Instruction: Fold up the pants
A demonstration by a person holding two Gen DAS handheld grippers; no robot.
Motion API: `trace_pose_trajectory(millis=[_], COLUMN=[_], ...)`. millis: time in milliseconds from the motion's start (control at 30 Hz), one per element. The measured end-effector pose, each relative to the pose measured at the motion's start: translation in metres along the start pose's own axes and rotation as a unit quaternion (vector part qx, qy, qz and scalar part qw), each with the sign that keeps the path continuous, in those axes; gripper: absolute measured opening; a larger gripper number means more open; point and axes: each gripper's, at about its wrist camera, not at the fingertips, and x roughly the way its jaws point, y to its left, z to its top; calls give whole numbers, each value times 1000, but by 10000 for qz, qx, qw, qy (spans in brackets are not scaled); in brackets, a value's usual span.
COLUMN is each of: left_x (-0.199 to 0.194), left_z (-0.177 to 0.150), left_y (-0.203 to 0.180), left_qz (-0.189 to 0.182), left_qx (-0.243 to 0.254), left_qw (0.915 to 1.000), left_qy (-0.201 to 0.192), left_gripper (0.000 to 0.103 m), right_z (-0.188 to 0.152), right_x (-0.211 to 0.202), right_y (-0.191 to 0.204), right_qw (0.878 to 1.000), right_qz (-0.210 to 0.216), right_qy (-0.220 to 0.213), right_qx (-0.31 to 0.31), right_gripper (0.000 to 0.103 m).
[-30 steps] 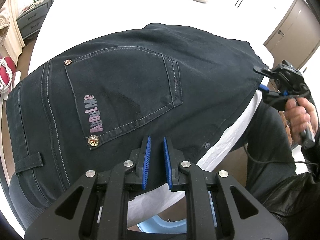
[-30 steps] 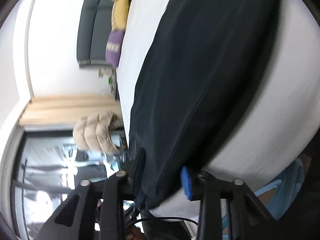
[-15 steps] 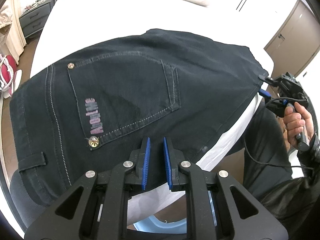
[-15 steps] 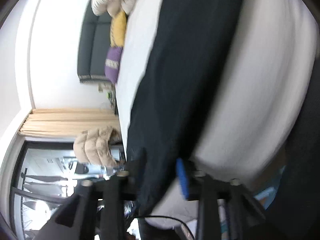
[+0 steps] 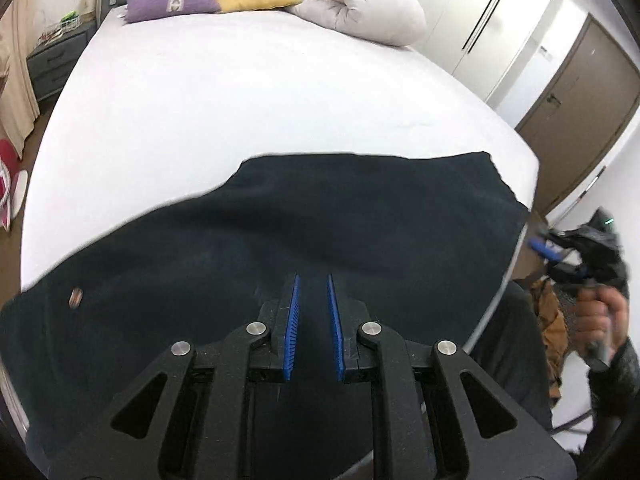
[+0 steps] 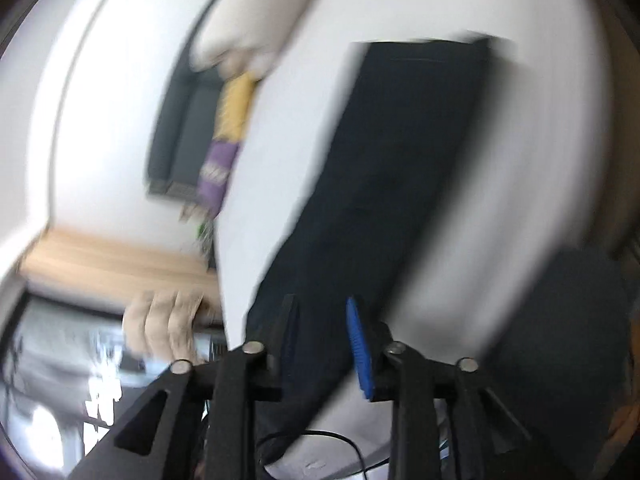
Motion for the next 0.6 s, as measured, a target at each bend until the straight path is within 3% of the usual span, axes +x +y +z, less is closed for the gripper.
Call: trace_pose_trajectory(millis=[100, 200, 267, 367, 400, 467, 600], left_x=[32, 59, 79, 81, 81, 81, 84], left_z=[19, 20, 10, 5, 6, 6, 7], left_y=[-5, 0, 9, 20, 22, 22, 28], left_qz=[165, 332, 411, 194, 194, 252, 189], left_qx=[117, 51, -5, -201, -207, -103, -186], left_qw=[9996, 9982, 9964, 9979, 9978, 9978, 9982], left_qy=[173, 501, 735, 584, 601, 611, 538], left_gripper=[13, 13, 13, 13, 13, 13, 13], right_z=[-2, -14, -29, -44, -46, -31, 40], right_x=[48, 107, 143, 196, 210, 217, 187], right_y=[37, 59, 64, 61, 53, 36, 10], right_qw=[9962, 9884, 9830, 9731, 9721, 9756, 9914], right_qz=[459, 752, 708, 543, 365, 357, 50], right_qy=[617, 1220, 1614, 2186, 2275, 2162, 1305], right_qx=[-407, -497, -518, -484, -436, -173, -74], right_gripper=[10, 9, 9, 8, 0, 0, 0])
